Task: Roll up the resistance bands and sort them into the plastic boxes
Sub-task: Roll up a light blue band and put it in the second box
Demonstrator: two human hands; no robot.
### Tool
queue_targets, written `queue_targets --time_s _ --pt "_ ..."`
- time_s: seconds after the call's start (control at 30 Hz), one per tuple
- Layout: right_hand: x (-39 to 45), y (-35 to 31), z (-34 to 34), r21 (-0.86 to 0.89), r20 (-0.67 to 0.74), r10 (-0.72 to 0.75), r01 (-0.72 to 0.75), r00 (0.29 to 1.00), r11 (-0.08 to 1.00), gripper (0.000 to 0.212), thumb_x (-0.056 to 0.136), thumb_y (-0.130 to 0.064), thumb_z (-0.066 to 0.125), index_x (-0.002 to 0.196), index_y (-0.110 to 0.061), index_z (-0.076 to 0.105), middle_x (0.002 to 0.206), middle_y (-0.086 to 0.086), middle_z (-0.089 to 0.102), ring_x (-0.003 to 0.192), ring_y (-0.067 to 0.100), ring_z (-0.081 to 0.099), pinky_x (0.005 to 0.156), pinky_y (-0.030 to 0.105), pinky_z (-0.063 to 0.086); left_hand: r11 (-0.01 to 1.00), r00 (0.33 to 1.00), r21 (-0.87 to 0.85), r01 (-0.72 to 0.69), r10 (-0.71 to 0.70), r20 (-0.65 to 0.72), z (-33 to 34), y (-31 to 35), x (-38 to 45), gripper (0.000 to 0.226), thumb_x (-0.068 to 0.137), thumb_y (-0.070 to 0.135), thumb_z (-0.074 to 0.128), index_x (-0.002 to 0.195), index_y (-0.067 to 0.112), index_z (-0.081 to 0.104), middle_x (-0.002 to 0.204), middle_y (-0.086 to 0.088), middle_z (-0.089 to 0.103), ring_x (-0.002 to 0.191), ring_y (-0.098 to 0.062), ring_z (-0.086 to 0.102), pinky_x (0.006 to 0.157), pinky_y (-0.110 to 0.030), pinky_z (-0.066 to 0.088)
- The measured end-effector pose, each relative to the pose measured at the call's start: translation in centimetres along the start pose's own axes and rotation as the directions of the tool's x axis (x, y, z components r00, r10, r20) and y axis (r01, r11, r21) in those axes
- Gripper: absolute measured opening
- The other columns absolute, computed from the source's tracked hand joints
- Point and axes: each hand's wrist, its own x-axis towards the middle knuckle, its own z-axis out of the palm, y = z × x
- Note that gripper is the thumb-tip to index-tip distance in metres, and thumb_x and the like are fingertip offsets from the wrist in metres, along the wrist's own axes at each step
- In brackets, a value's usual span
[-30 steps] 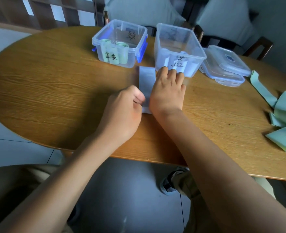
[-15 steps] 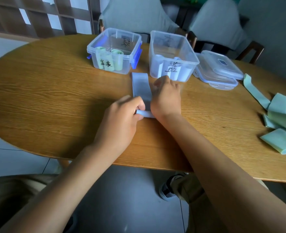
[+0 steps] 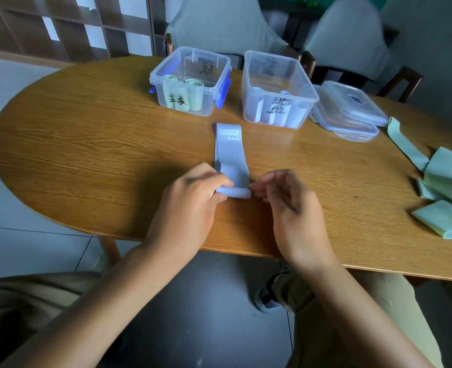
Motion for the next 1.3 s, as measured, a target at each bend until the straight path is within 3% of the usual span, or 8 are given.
queue_targets --time_s 0.3,0.43,0.53,0.63,0.8,0.93,1.1,1.3 --pt "-3.0 -2.9 0.5 0.295 -0.013 0.25 -0.235 0.968 0.926 0.021 0.102 -0.004 0.049 0.093 -0.013 0.066 0.096 0.003 0.076 0.096 0.009 0.073 0.089 0.035 0.059 0.996 0.994 0.053 0.073 -0.068 -0.081 -0.1 1.1 -1.3 0.028 0.075 -0.002 0.081 0.099 0.012 0.078 0.09 0.0 0.07 0.074 -0.018 0.066 0.067 -0.024 0.05" --pt "-3.3 -3.1 0.8 0.294 -0.018 0.27 -0.254 0.963 0.922 0.022 0.102 -0.005 0.05 0.092 -0.017 0.067 0.097 0.001 0.076 0.095 0.009 0.073 0.091 0.038 0.058 0.965 0.958 -0.048 0.256 -0.26 -0.119 -0.6 2.3 -1.6 0.035 0.082 0.002 0.076 0.113 0.018 0.075 0.101 0.003 0.077 0.088 -0.015 0.073 0.081 -0.038 0.06" --pt "-3.3 -3.2 0.9 0.276 -0.015 0.286 -0.271 0.958 0.922 0.019 0.101 -0.009 0.053 0.093 -0.019 0.067 0.096 0.0 0.076 0.09 0.007 0.073 0.092 0.041 0.058 0.895 0.903 -0.174 0.411 -0.426 -0.055 -1.6 3.2 -1.8 0.041 0.088 0.004 0.066 0.125 0.023 0.07 0.111 0.01 0.075 0.099 -0.004 0.07 0.095 -0.029 0.054" --pt "-3.4 -3.2 0.8 0.274 -0.011 0.283 -0.269 0.959 0.923 0.019 0.101 -0.008 0.053 0.094 -0.019 0.068 0.096 -0.001 0.076 0.092 0.006 0.073 0.092 0.04 0.058 0.837 0.868 -0.25 0.488 -0.496 0.032 -2.3 4.2 -2.5 0.047 0.089 0.002 0.058 0.13 0.024 0.065 0.122 0.011 0.07 0.109 0.0 0.065 0.094 -0.016 0.048" --pt "-3.4 -3.4 0.6 0.291 0.037 0.267 -0.266 0.963 0.919 0.022 0.099 -0.001 0.05 0.096 -0.015 0.067 0.099 0.003 0.076 0.098 0.007 0.071 0.09 0.032 0.058 0.774 0.858 -0.377 0.509 -0.491 0.15 -1.7 4.6 -3.8 0.062 0.088 0.011 0.048 0.147 0.027 0.047 0.143 0.006 0.057 0.127 0.0 0.053 0.109 -0.033 0.046" --pt "-3.5 -3.6 0.5 0.319 0.052 0.263 -0.265 0.963 0.91 0.022 0.099 0.001 0.05 0.097 -0.015 0.065 0.1 0.003 0.076 0.099 0.009 0.071 0.091 0.031 0.057 0.767 0.848 -0.366 0.528 -0.497 0.182 -1.5 4.7 -4.2 0.06 0.094 0.002 0.046 0.148 0.03 0.045 0.136 0.011 0.056 0.106 0.011 0.053 0.103 -0.026 0.045" --pt "-3.9 -3.7 0.8 0.332 0.049 0.313 -0.311 0.948 0.891 0.022 0.099 -0.002 0.055 0.11 -0.021 0.06 0.104 -0.005 0.076 0.097 0.006 0.071 0.09 0.033 0.056 0.671 0.818 -0.483 0.563 -0.539 0.204 -1.5 4.7 -3.9 0.061 0.096 -0.005 0.042 0.151 0.019 0.04 0.15 0.002 0.048 0.135 -0.004 0.046 0.115 -0.025 0.036" --pt "-4.1 -3.6 1.0 0.225 0.037 0.252 -0.254 0.967 0.941 0.024 0.097 0.0 0.055 0.108 -0.02 0.064 0.108 -0.008 0.074 0.108 0.0 0.067 0.1 0.037 0.053 0.669 0.823 -0.498 0.552 -0.533 0.197 -1.5 4.9 -4.0 0.058 0.095 -0.006 0.041 0.148 0.017 0.042 0.148 0.0 0.049 0.135 -0.005 0.047 0.115 -0.025 0.036"
